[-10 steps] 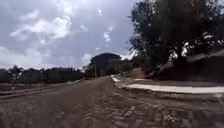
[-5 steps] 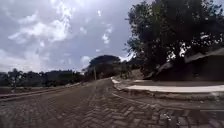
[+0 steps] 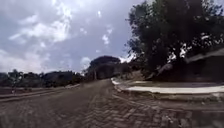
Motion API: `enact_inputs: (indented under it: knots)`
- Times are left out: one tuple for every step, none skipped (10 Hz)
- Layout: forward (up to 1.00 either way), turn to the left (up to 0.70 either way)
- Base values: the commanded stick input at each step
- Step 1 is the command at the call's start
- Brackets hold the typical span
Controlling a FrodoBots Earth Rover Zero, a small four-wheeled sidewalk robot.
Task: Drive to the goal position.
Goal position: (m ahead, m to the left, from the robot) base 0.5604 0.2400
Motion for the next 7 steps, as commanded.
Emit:
enact_inputs:
  knots:
    - [0.70,0.21]
    - [0.70,0.00]
    - [0.70,0.00]
    - [0.70,0.00]
    - [0.70,0.00]
    - [0.70,0.00]
    - [0.70,0.00]
